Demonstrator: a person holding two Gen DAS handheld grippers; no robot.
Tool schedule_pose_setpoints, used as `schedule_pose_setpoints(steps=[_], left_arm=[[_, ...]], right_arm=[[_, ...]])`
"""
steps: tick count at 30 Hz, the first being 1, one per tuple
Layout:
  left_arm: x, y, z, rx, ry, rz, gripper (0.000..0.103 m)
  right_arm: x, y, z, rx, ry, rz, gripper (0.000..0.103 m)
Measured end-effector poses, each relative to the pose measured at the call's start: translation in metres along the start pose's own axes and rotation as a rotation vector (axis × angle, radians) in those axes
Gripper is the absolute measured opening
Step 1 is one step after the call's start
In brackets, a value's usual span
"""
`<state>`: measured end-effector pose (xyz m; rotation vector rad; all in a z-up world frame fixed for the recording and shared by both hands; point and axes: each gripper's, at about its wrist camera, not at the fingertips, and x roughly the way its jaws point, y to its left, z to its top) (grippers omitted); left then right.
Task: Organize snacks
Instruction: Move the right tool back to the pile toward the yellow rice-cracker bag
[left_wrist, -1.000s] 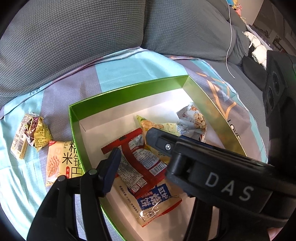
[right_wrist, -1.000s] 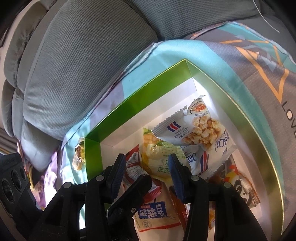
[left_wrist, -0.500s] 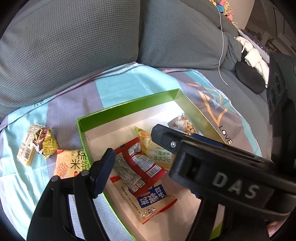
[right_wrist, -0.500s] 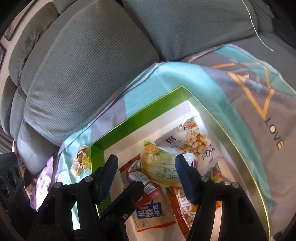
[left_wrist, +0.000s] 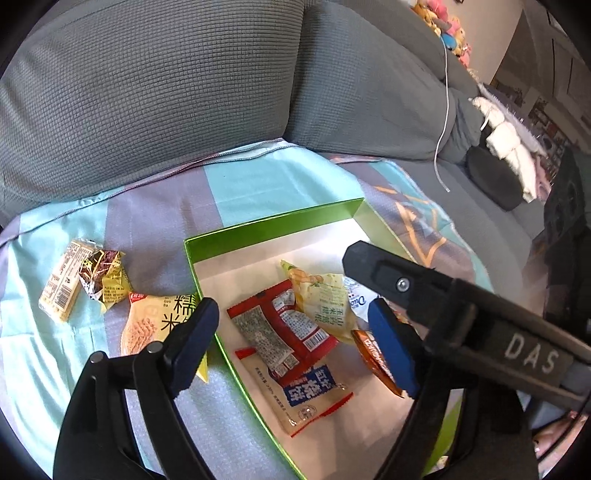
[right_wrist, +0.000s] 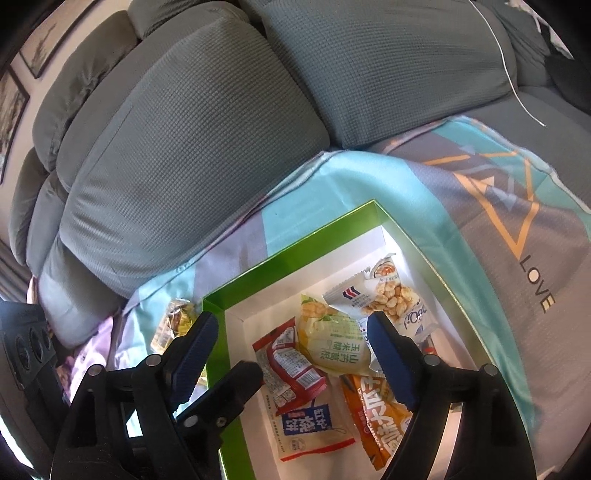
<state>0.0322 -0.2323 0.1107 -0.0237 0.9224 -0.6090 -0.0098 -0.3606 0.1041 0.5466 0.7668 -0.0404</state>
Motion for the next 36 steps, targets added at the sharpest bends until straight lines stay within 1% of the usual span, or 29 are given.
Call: schedule_pose_setpoints(steps=[4, 9, 11, 13, 14, 15, 16, 18, 19, 22, 24, 26, 28, 29, 31, 32, 33, 34, 36], left_arm=[[-0.015, 0.008, -0.002, -0.012, -0.023, 0.004, 0.089], [-0.036, 0.033, -0.007, -0.039, -0.028, 0.037, 0.091], [-0.046, 0.050, -0.011, -0.084, -0.024, 0.052, 0.091], [-0.056, 0.068, -0.018, -0.133, 0.001, 0.014, 0.091], [-0.063, 0.079, -0.022, -0.162, 0.003, -0.008, 0.091], [-0.069, 0.091, -0.027, -0.192, 0.000, -0.013, 0.091], [-0.075, 0.099, -0.032, -0.214, -0.011, -0.003, 0.091], [-0.084, 0.120, -0.042, -0.269, -0.050, 0.042, 0.091], [-0.085, 0.130, -0.047, -0.295, -0.057, 0.066, 0.091], [-0.079, 0.157, -0.060, -0.374, -0.029, 0.101, 0.091], [-0.069, 0.167, -0.065, -0.406, -0.009, 0.098, 0.091], [-0.058, 0.174, -0.067, -0.428, 0.018, 0.102, 0.091], [-0.052, 0.180, -0.068, -0.454, 0.023, 0.104, 0.090], [-0.049, 0.184, -0.069, -0.481, 0.022, 0.091, 0.090], [-0.045, 0.189, -0.072, -0.536, 0.015, 0.039, 0.090], [-0.042, 0.190, -0.073, -0.564, 0.017, 0.012, 0.088], [-0.041, 0.190, -0.074, -0.585, 0.022, -0.009, 0.084], [-0.039, 0.190, -0.075, -0.604, 0.026, -0.032, 0.081], [-0.039, 0.187, -0.074, -0.623, 0.016, -0.073, 0.073]], right_arm=[[-0.006, 0.005, 0.000, -0.017, -0.024, -0.007, 0.083], [-0.010, 0.014, -0.002, -0.039, -0.037, -0.002, 0.084], [-0.010, 0.018, -0.003, -0.048, -0.035, 0.000, 0.084], [-0.009, 0.025, -0.004, -0.062, -0.032, 0.000, 0.084], [-0.008, 0.030, -0.005, -0.076, -0.028, 0.004, 0.084], [-0.007, 0.034, -0.007, -0.087, -0.025, 0.008, 0.084], [-0.005, 0.039, -0.008, -0.104, -0.020, 0.013, 0.084], [-0.001, 0.052, -0.012, -0.136, -0.007, 0.016, 0.084], [0.001, 0.058, -0.014, -0.150, -0.002, 0.014, 0.084], [0.013, 0.083, -0.021, -0.218, 0.022, 0.007, 0.084], [0.022, 0.103, -0.027, -0.277, 0.045, 0.017, 0.084], [0.034, 0.124, -0.032, -0.339, 0.077, 0.046, 0.084], [0.053, 0.145, -0.034, -0.388, 0.141, 0.076, 0.084], [0.061, 0.153, -0.035, -0.410, 0.173, 0.083, 0.083], [0.084, 0.170, -0.035, -0.470, 0.249, 0.080, 0.071], [0.093, 0.174, -0.035, -0.485, 0.276, 0.070, 0.068], [0.104, 0.180, -0.033, -0.501, 0.309, 0.042, 0.065], [0.116, 0.185, -0.032, -0.525, 0.338, 0.005, 0.061], [0.138, 0.194, -0.030, -0.600, 0.389, -0.079, 0.060]])
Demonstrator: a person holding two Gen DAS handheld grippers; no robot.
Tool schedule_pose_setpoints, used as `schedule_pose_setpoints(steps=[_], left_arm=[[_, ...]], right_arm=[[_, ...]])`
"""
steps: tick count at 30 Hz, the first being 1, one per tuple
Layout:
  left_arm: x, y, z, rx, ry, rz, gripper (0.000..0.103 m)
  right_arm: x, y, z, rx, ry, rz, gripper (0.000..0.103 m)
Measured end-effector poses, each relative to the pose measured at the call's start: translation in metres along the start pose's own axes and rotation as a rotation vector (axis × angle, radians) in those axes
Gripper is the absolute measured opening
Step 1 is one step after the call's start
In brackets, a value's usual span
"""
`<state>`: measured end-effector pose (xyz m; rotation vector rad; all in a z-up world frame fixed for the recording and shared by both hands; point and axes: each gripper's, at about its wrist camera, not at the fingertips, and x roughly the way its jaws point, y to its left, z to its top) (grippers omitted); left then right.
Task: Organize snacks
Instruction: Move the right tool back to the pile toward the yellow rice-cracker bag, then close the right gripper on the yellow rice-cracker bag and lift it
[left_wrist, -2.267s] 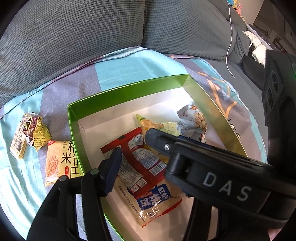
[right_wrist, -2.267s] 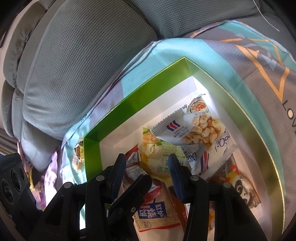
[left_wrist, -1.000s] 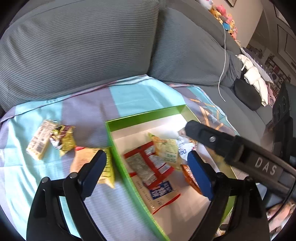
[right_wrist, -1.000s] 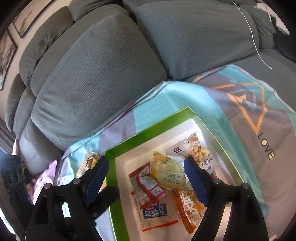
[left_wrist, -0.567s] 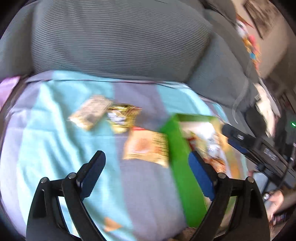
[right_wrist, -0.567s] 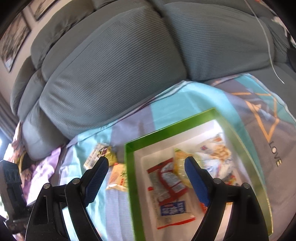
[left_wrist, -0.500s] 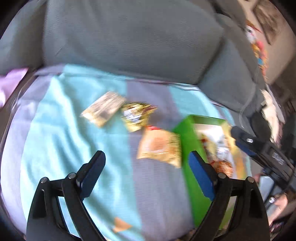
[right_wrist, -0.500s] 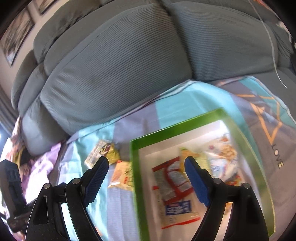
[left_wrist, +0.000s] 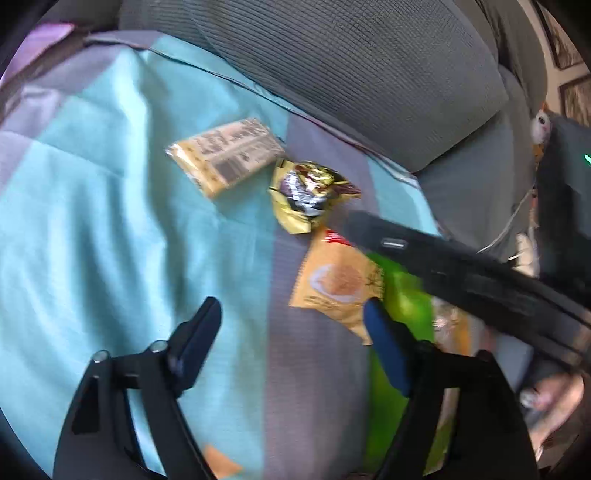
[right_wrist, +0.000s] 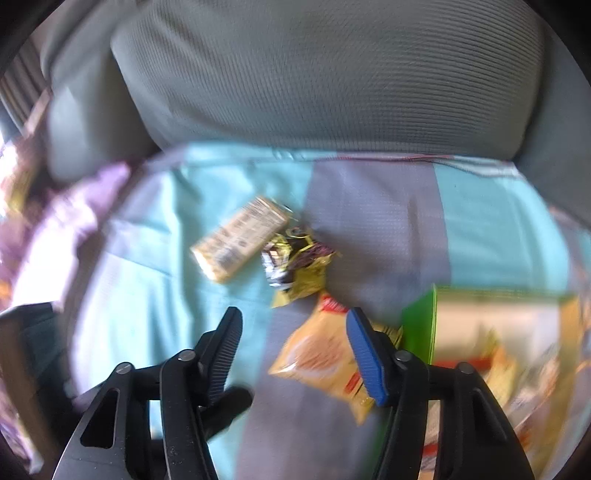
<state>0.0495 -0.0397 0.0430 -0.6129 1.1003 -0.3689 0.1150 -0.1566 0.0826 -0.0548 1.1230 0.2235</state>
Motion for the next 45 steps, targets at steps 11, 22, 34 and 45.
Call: schedule_pose_setpoints(steps=[11, 22, 34, 45], left_arm=[[0.033, -0.004, -0.006, -0.101, 0.076, -0.072, 0.043], [0.059, -0.013, -0.013, -0.128, 0.113, -0.130, 0.019], [0.022, 0.006, 0.009, -0.058, 0.067, 0.026, 0.017], [0.002, 0.020, 0.012, 0.076, 0.042, 0.166, 0.030]], right_arm=[[0.053, -0.005, 0.017, -0.122, 0.236, -0.115, 0.060], [0.057, 0.006, -0.003, -0.216, 0.291, -0.193, 0.060], [0.040, 0.035, -0.021, -0.108, 0.291, -0.024, 0.060], [0.030, 0.048, -0.035, 0.090, 0.195, 0.193, 0.060]])
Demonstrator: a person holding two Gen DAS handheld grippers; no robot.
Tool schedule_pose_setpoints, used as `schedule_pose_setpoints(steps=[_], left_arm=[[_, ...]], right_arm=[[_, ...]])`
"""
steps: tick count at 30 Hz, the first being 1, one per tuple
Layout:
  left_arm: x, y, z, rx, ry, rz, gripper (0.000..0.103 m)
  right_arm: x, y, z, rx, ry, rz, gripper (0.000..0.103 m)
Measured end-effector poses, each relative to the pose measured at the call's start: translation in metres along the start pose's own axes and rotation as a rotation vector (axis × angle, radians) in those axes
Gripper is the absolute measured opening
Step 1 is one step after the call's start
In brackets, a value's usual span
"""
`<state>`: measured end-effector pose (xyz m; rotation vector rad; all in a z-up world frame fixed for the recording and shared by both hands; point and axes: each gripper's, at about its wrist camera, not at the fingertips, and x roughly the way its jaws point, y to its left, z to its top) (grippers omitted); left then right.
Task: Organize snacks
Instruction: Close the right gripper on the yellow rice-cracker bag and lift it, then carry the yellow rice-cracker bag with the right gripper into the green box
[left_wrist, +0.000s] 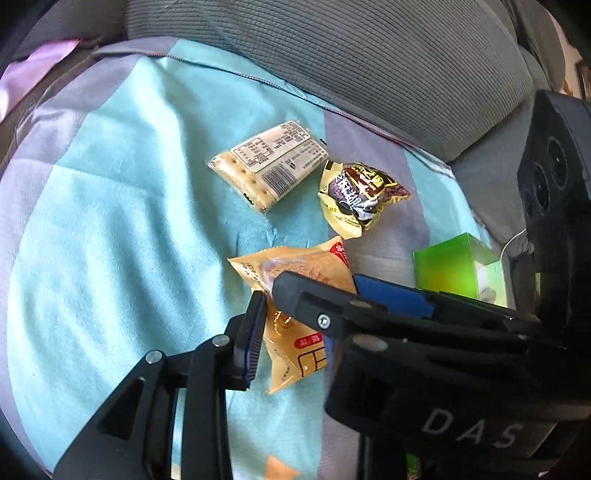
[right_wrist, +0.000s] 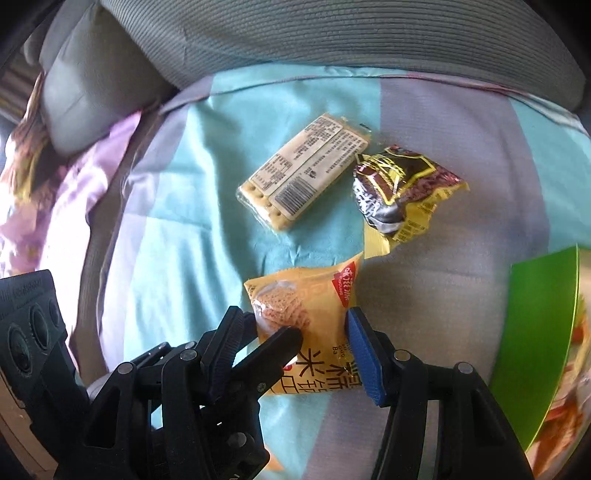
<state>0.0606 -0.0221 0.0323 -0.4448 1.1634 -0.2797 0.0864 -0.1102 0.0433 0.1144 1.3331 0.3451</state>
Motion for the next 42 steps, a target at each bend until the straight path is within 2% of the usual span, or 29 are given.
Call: schedule_pose_setpoints(steps=[1, 5, 11, 19, 25, 42], left_arm=[[0.001, -0.001, -0.001, 0.010, 0.004, 0.002, 0.031], [0.012, -0.005, -0.002, -0.004, 0.037, -0.005, 0.049], [0.021, -0.013, -0.008, 0.034, 0.059, 0.009, 0.054], [0.028, -0.021, -0.008, 0.057, 0.047, 0.019, 0.052], [0.012, -0.030, -0.015, 0.121, -0.008, 0.046, 0.041], [-0.036, -0.066, -0.027, 0.245, -0.187, -0.025, 0.041]], right_arm=[[-0.002, -0.003, -0.003, 0.012, -0.017, 0.012, 0.060], [-0.007, -0.025, -0.005, 0.056, -0.054, 0.075, 0.060], [-0.002, -0.037, -0.008, 0.059, -0.095, 0.083, 0.061], [0.007, -0.042, -0.010, 0.079, -0.106, 0.128, 0.062], [0.000, -0.042, -0.016, 0.094, -0.140, 0.166, 0.061], [-0.064, -0.027, -0.041, 0.072, -0.357, 0.129, 0.061]])
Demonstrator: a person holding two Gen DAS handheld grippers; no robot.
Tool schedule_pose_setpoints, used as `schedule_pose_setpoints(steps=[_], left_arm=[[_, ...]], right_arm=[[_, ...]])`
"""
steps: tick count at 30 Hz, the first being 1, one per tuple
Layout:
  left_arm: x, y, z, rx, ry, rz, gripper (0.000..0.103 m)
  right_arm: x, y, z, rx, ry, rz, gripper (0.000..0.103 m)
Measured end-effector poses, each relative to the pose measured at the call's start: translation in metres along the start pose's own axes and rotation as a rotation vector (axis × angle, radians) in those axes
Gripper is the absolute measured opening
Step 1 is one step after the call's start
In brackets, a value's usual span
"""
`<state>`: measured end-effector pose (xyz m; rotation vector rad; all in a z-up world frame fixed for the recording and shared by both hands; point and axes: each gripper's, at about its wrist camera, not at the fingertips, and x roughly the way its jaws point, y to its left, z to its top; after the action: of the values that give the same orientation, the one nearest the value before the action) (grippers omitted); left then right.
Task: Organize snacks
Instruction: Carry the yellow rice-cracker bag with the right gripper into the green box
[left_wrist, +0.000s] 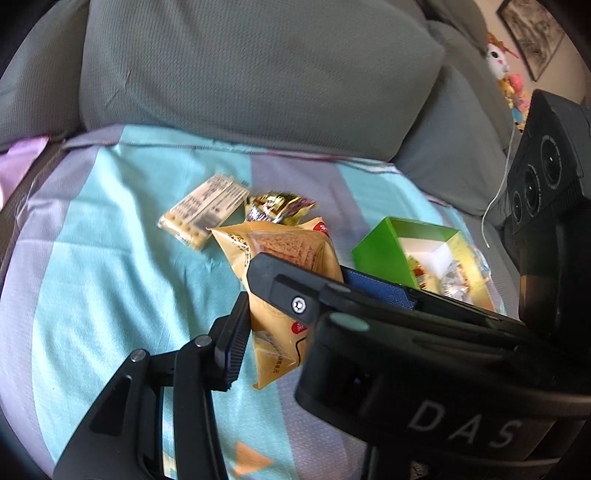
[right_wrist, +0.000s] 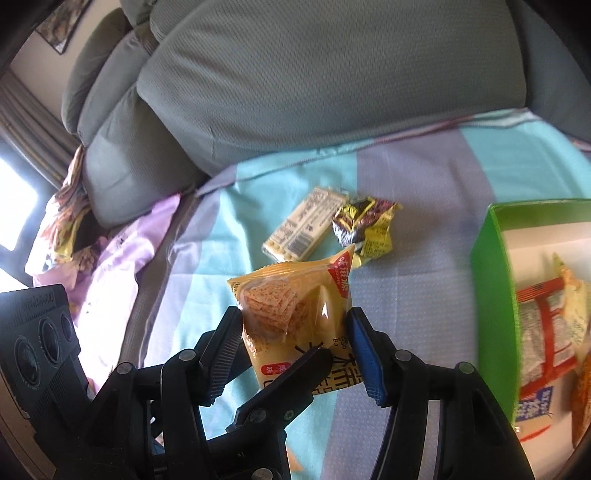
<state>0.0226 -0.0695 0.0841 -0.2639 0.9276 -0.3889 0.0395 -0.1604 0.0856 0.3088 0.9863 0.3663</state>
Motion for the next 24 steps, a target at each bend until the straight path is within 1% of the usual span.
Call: schedule_pose_setpoints(steps=[4, 8, 10, 14, 19, 24], left_arm=[[-0.011, -0.008, 0.001, 0.021, -0.033, -0.002, 0.042], [-0.020, -0.024, 0.001, 0.061, -0.062, 0.003, 0.042], [-0.021, -0.034, 0.001, 0.081, -0.072, -0.001, 0.042], [-0.025, -0.056, 0.004, 0.129, -0.090, -0.017, 0.042], [-0.027, -0.083, 0.006, 0.166, -0.115, -0.028, 0.042], [-0.026, -0.111, 0.008, 0.220, -0.126, -0.045, 0.042]], right_arm=[[-0.013, 0.004, 0.000, -0.013, -0.039, -0.004, 0.061], [-0.028, 0.003, -0.003, -0.009, -0.085, 0.004, 0.061], [-0.038, -0.003, -0.005, 0.012, -0.112, 0.013, 0.061], [-0.058, -0.012, -0.005, 0.015, -0.155, 0.000, 0.061], [-0.083, -0.027, -0.005, 0.031, -0.205, 0.003, 0.061], [-0.108, -0.044, -0.007, 0.054, -0.256, -0.006, 0.061]])
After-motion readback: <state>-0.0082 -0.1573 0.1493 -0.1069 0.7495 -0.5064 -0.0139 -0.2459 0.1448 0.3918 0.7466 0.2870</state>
